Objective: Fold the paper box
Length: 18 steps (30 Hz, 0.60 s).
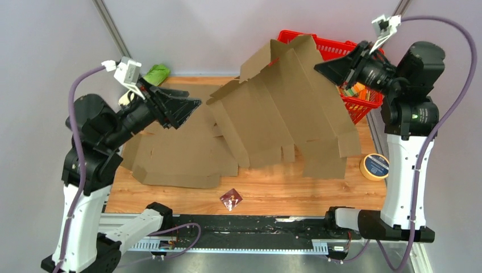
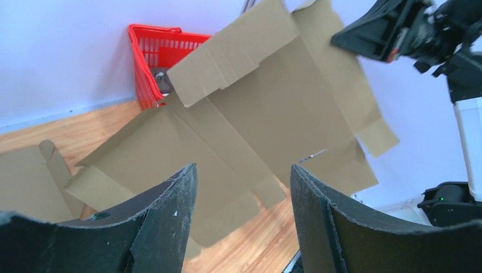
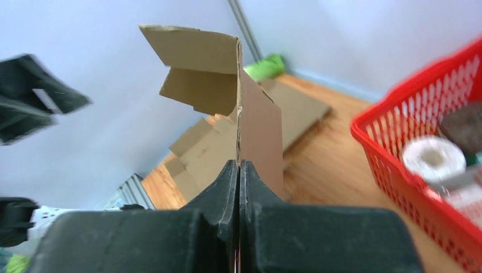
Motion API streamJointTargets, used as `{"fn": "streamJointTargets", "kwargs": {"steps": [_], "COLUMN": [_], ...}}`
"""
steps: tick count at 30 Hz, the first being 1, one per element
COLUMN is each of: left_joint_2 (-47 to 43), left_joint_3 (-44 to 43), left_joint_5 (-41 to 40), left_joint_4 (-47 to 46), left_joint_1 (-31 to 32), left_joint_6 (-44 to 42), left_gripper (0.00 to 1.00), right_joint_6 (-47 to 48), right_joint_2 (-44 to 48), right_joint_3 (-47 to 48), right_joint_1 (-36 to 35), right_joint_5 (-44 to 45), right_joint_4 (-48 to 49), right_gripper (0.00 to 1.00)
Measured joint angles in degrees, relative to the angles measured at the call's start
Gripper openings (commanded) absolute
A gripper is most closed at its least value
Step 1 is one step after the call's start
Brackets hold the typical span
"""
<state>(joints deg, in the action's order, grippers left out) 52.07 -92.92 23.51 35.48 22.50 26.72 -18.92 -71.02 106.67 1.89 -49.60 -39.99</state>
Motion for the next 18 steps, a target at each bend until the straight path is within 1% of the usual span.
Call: {"fn": "streamJointTargets", "kwargs": {"steps": [3,5,7,10,16,18], "left_joint_2": [3.0,4.0,4.3,2.6,-4.1,-6.3], "left_joint_3": [-1.8,-1.7,-1.7,-1.7,-1.6,-1.7], "left_joint_5": [0.8,0.5,-0.2,-1.6,-5.4,-6.3], "left_joint_4": [-0.1,0.3,0.9,1.7,2.7,2.6], "left_joint_1": [0.0,0.0,0.0,0.0,0.0,0.0], "left_joint_6": [0.3,0.5,0.5,0.4,0.0,-0.1], "left_gripper": [0.69,0.68,0.68,0.68,0.68,0.68], "right_joint_6": [-5.2,-10.3,-15.5,-22.0,-31.9,-34.2], "right_joint_2": [-3.5,-5.6,-5.8,-3.7,5.1,6.7], "right_joint_3": [7.9,13.0,14.3,12.0,1.1,-0.1], "right_joint_1": [0.1,0.2,0.4,0.6,0.6,0.5], "right_joint_5": [-3.8,-6.6,-9.0,-12.3,-15.8,-16.5], "right_joint_4": [2.8,5.1,8.2,12.3,18.9,20.3], "right_gripper": [0.0,0.0,0.0,0.0,0.0,0.0]}}
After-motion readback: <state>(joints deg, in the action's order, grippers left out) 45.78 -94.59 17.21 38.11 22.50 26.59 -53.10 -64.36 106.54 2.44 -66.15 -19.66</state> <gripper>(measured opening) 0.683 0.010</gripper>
